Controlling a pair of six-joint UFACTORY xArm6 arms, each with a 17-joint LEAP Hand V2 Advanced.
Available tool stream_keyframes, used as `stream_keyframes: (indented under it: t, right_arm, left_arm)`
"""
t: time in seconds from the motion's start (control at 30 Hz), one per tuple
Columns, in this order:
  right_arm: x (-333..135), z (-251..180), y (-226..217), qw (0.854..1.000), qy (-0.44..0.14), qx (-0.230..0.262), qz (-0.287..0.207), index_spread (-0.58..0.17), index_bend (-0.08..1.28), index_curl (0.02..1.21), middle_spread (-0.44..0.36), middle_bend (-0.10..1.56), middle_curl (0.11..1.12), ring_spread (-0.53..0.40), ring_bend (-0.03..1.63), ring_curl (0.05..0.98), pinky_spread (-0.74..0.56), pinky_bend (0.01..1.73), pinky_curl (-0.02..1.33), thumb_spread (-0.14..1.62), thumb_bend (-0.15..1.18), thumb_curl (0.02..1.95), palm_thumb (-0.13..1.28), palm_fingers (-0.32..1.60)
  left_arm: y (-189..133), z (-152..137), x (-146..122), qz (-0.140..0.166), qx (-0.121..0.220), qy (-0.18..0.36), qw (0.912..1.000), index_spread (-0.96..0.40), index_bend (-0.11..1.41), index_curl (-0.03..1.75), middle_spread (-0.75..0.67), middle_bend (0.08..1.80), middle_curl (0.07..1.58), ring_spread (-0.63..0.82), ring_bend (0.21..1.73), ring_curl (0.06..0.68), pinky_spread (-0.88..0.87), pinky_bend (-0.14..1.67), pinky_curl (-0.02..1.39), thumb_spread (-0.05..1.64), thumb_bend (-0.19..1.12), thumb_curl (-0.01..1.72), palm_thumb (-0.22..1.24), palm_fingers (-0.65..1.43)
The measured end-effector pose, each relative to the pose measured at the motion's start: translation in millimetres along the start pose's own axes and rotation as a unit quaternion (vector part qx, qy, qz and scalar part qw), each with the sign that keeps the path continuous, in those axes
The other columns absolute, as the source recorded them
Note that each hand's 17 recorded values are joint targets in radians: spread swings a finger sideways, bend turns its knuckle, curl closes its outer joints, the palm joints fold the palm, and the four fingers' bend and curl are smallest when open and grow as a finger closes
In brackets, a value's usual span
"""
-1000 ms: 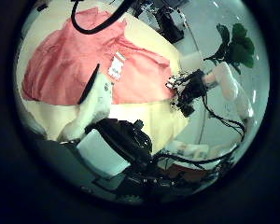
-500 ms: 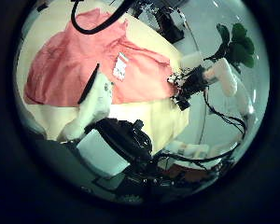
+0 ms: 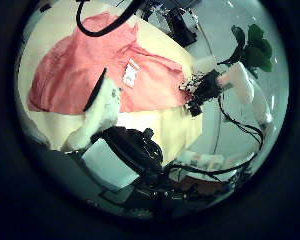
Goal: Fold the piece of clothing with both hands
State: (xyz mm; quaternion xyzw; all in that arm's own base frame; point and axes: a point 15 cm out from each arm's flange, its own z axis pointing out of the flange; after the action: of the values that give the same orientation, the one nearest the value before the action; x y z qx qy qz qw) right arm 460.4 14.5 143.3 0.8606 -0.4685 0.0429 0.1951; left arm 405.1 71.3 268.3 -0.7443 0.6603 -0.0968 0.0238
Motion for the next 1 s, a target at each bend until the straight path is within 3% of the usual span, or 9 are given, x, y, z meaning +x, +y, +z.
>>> stream_keyframes:
  t: [0.2, 0.43, 0.77, 1.0]
  right_arm:
    - [13.0, -22.4, 15.9, 1.0, 0.006, 0.007, 0.011, -0.364, 0.9, 0.83, -0.168, 1.12, 0.78, -0.259, 1.21, 0.635, -0.41, 1.13, 0.64, 0.91, 0.0, 0.54, 1.09, 1.22]
    - [27.5, -55.9, 34.5, 0.999, 0.017, 0.033, 0.021, -0.327, 0.97, 0.88, -0.14, 1.19, 0.79, -0.234, 1.27, 0.667, -0.36, 1.19, 0.68, 0.99, -0.01, 0.57, 1.13, 1.15]
    - [33.4, -96.3, 50.5, 0.998, 0.031, 0.057, 0.024, -0.309, 0.98, 0.91, -0.127, 1.23, 0.79, -0.226, 1.29, 0.684, -0.32, 1.21, 0.71, 1.03, -0.01, 0.61, 1.12, 1.12]
    - [16.6, -159.0, 29.5, 0.992, 0.055, 0.113, 0.001, -0.3, 0.97, 0.92, -0.124, 1.24, 0.79, -0.227, 1.3, 0.693, -0.32, 1.21, 0.72, 1.04, -0.01, 0.63, 1.12, 1.11]
  left_arm:
    - [2.4, -0.4, -5.9, -0.001, -0.002, -0.006, 1.0, 0.01, 0.29, 0.49, 0.12, 0.19, 0.35, 0.25, 0.43, 0.226, 0.33, 0.18, 0.23, 1.32, -0.01, 0.31, 0.58, 0.26]
    - [4.3, 0.0, -12.4, -0.002, -0.004, -0.008, 1.0, 0.01, 0.29, 0.49, 0.12, 0.19, 0.35, 0.25, 0.43, 0.227, 0.33, 0.18, 0.23, 1.32, -0.01, 0.31, 0.58, 0.26]
    - [9.3, 1.2, -23.8, -0.008, -0.009, -0.012, 0.9999, 0.01, 0.29, 0.49, 0.11, 0.19, 0.35, 0.25, 0.43, 0.225, 0.33, 0.18, 0.23, 1.32, -0.01, 0.31, 0.58, 0.26]
    - [20.6, 2.0, -58.5, -0.029, -0.013, -0.018, 0.9993, 0.0, 0.28, 0.49, 0.11, 0.18, 0.35, 0.26, 0.43, 0.225, 0.33, 0.18, 0.23, 1.32, -0.01, 0.31, 0.58, 0.25]
